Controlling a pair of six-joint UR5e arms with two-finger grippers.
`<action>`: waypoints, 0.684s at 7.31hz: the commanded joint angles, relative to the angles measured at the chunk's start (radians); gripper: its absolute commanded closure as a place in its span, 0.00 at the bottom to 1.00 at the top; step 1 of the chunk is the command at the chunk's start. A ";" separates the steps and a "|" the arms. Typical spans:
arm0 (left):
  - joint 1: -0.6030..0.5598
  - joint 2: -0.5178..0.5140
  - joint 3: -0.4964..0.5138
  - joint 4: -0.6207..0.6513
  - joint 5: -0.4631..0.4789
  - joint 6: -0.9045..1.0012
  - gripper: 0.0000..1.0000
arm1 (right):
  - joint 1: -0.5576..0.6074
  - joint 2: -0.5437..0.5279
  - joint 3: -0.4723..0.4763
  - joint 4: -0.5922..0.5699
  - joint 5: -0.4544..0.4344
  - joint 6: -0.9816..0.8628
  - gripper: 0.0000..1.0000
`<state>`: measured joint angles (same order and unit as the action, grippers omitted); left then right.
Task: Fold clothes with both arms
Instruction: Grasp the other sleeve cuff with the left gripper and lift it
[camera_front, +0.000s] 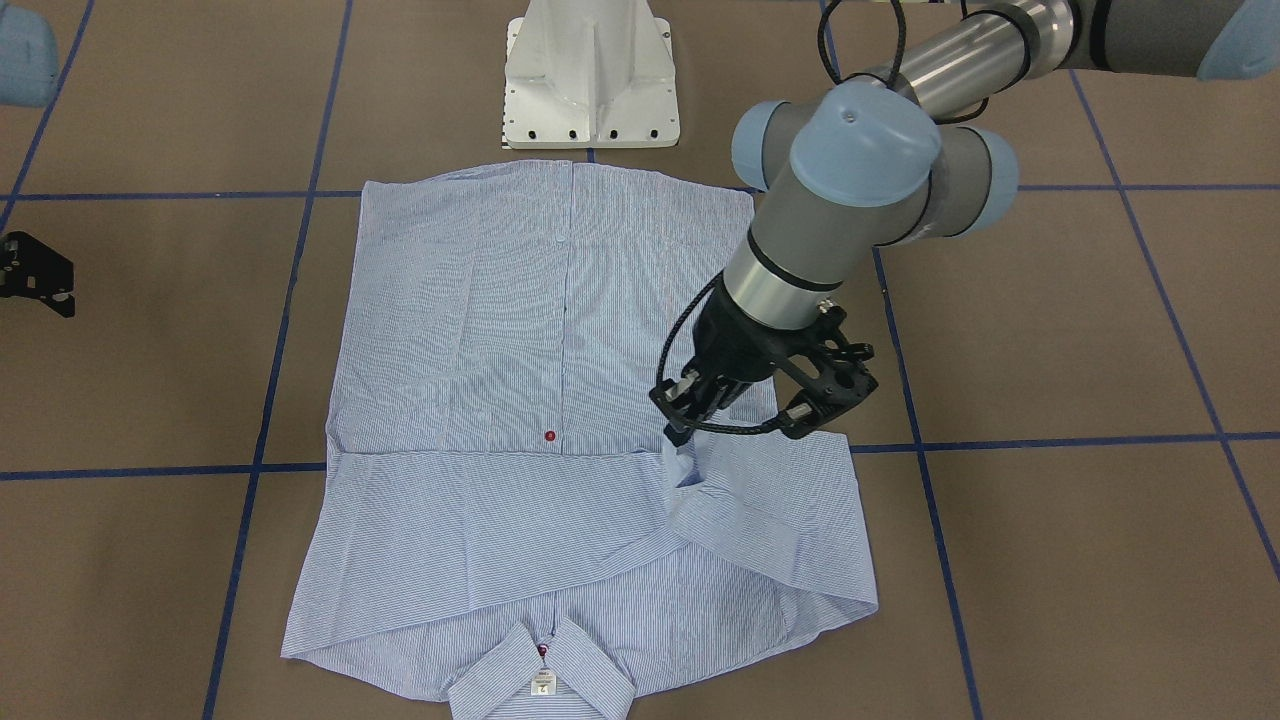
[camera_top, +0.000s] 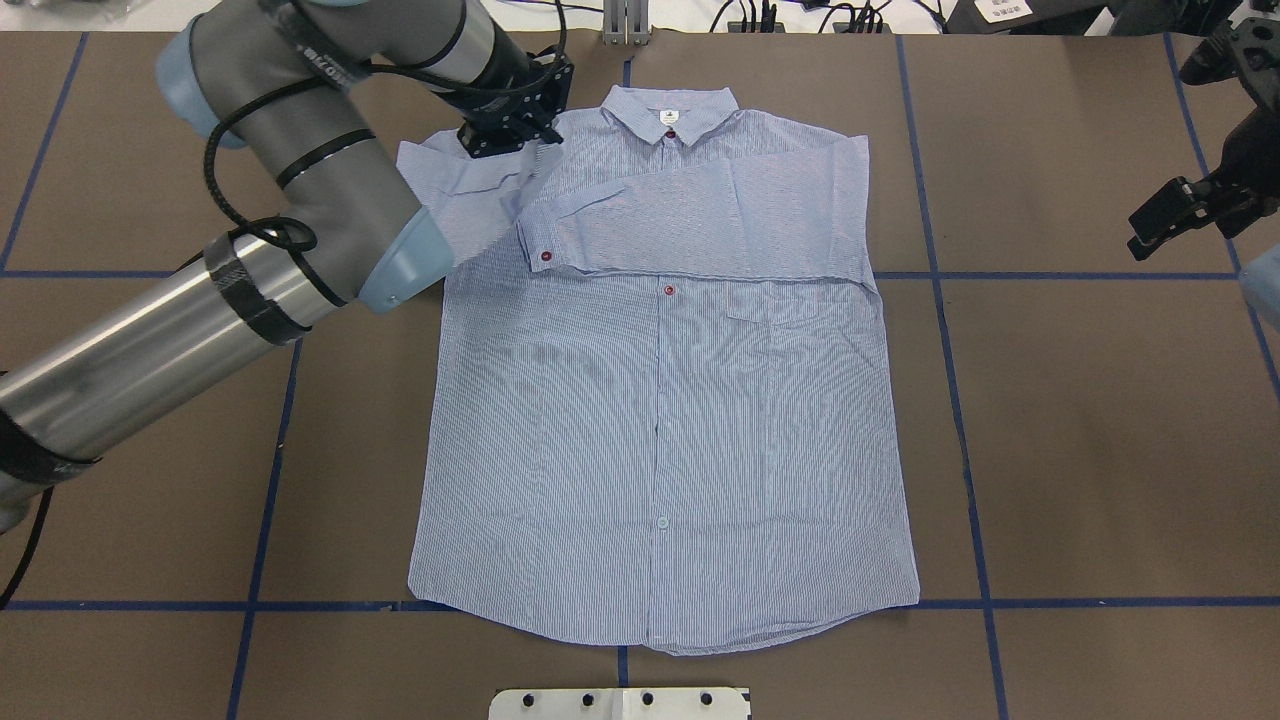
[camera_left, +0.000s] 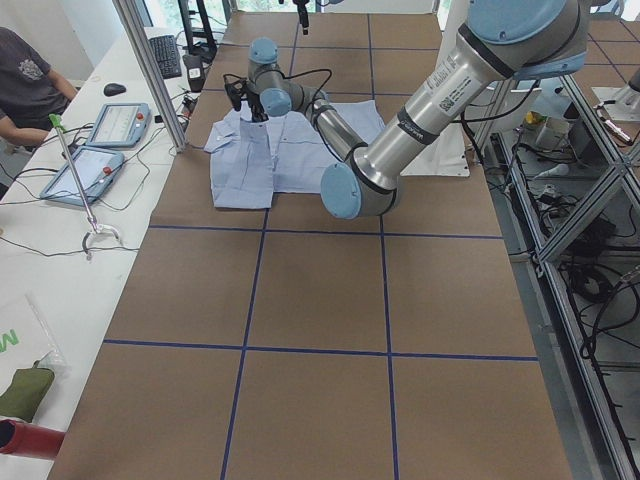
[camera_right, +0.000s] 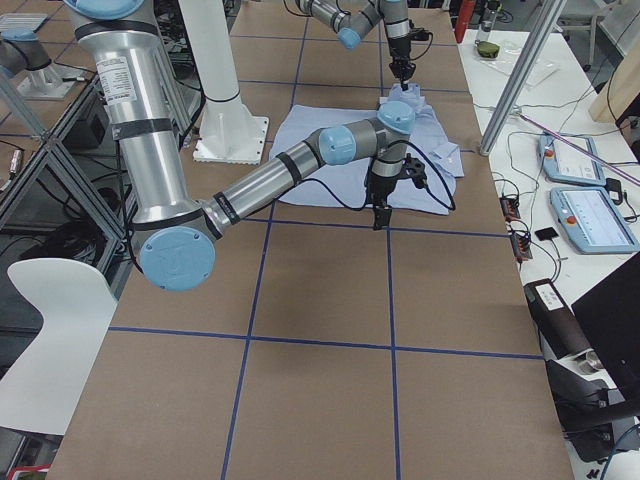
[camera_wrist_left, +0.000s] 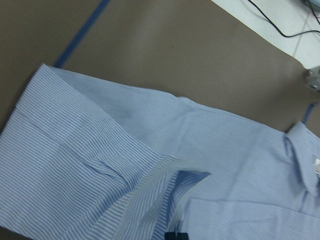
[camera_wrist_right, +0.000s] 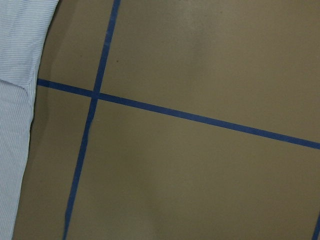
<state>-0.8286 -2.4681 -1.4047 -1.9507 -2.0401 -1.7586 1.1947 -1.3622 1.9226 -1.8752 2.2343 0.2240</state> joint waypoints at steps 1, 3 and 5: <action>0.052 -0.139 0.064 -0.004 0.000 -0.122 1.00 | 0.008 -0.015 -0.002 0.001 0.001 -0.015 0.00; 0.075 -0.170 0.114 -0.074 0.001 -0.169 1.00 | 0.008 -0.017 -0.002 0.001 0.001 -0.017 0.00; 0.103 -0.175 0.153 -0.150 0.005 -0.173 1.00 | 0.014 -0.024 0.004 0.001 0.005 -0.038 0.00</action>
<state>-0.7439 -2.6381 -1.2825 -2.0413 -2.0380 -1.9224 1.2053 -1.3816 1.9226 -1.8745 2.2360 0.1990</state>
